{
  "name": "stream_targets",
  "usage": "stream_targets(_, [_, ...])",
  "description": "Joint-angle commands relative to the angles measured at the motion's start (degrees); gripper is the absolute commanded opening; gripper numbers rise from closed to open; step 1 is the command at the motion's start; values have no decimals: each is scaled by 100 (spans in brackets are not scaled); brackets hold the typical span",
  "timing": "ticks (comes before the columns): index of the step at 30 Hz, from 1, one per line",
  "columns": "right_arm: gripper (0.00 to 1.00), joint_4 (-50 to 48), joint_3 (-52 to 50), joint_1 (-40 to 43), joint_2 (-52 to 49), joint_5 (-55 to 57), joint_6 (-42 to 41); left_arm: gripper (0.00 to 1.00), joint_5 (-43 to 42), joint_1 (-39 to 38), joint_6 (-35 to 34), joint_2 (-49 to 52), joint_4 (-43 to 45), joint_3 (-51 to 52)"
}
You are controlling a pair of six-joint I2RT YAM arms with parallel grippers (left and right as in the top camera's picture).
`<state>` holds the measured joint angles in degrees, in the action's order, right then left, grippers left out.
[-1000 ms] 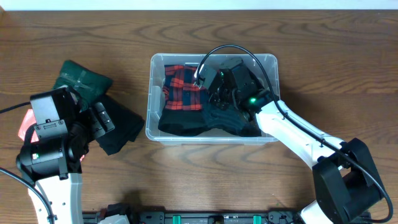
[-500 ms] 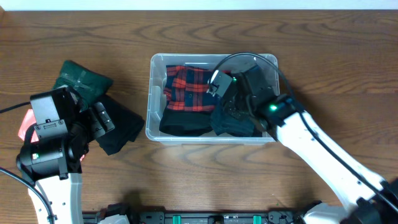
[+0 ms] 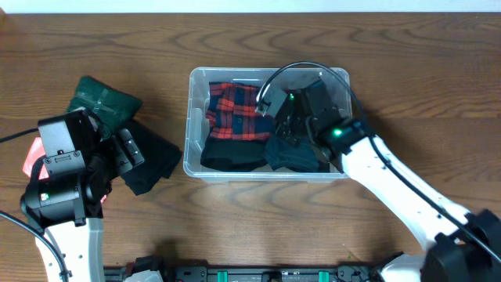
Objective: Pack container
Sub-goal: 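Press and tuck the navy garment into the bin with the right gripper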
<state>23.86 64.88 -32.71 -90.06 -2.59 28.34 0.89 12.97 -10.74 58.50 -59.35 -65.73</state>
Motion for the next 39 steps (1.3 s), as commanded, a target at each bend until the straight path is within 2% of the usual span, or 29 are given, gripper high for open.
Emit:
stream_targets(1, [30,380,-15,50,-330,-63,-50,98,85,20,-79,-15,-20,-114])
stream_targets(4, [28,883,-15,50,-525,-63,-70,98,83,20,-79,-15,-17,-114])
stream_targets(8, [17,1554,-15,55,-608,15,-153,98,83,20,-79,-15,-17,-114])
stream_targets(15, [16,2063,-15,55,-603,940,-518,98,83,20,-79,-15,11,-114])
stream_targets(23, [20,1285,11,37,-511,1005,-518,98,85,20,-76,-15,2,-114])
stream_targets(29, [21,726,61,74,-28,966,-702,98,87,20,-76,-15,-17,-114])
stream_targets(32, [28,553,61,179,70,918,-911,98,87,20,-76,-15,-15,-114])
stream_targets(39, [25,669,-48,485,-227,835,-1412,98,87,20,-76,-15,-17,-114])
